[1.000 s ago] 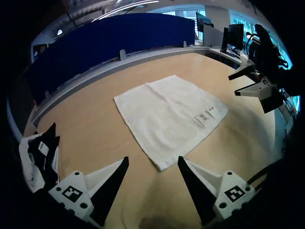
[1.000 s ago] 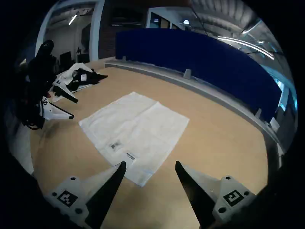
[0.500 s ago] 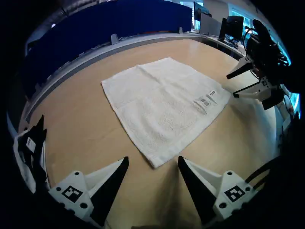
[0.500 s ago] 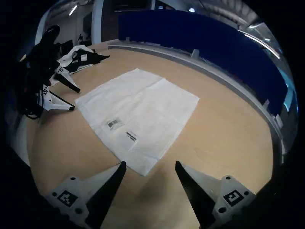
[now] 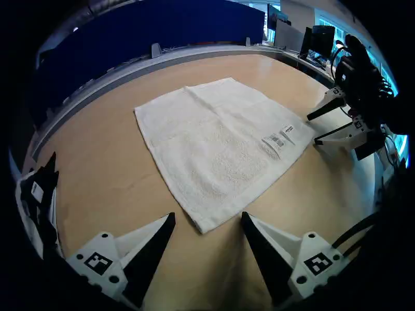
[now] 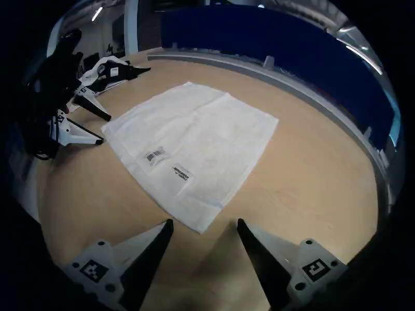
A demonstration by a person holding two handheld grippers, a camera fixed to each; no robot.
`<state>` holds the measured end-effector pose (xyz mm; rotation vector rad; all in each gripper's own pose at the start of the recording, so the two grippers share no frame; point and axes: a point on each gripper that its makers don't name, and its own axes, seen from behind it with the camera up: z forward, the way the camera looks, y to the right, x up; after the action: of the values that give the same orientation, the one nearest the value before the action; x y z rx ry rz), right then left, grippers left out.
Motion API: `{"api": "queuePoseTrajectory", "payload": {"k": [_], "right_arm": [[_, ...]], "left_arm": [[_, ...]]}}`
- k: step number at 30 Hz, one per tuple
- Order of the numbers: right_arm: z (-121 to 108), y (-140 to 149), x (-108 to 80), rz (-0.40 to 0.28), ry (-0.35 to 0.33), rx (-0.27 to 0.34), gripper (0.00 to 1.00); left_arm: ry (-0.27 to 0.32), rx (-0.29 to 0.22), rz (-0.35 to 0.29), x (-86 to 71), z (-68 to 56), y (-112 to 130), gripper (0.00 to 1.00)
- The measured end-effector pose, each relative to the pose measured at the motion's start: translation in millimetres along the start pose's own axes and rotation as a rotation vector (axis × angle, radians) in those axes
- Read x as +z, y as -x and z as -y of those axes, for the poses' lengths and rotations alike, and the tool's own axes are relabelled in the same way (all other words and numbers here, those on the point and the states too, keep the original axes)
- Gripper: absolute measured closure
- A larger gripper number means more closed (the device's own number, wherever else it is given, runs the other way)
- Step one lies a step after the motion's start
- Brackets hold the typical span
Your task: Fold towel
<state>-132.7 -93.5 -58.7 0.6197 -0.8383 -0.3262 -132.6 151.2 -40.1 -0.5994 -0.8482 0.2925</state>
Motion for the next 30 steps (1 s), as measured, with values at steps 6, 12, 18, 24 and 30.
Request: {"api": "queuePoseTrajectory", "payload": {"k": [6,12,18,24,30], "right_arm": [[3.7,-0.5,3.7,-0.005,-0.015,0.024,0.16],[7.0,-1.9,5.3,-0.012,-0.03,0.017,0.28],[8.4,-3.7,7.1,-0.014,-0.035,0.022,0.44],[7.3,-3.3,6.5,-0.012,-0.032,0.033,0.57],[11.6,-3.6,5.7,-0.009,-0.048,0.057,0.7]], "left_arm": [[-0.004,-0.006,0.005,-0.5,-1.5,0.5,0.11],[0.002,0.001,0.018,-1.3,-5.3,0.6,0.23],[0.005,0.005,0.029,-1.1,-9.8,0.9,0.36],[0.0,0.007,0.028,-0.4,-10.5,0.1,0.51],[-0.01,0.001,0.024,-0.1,-9.9,-0.7,0.72]]}}
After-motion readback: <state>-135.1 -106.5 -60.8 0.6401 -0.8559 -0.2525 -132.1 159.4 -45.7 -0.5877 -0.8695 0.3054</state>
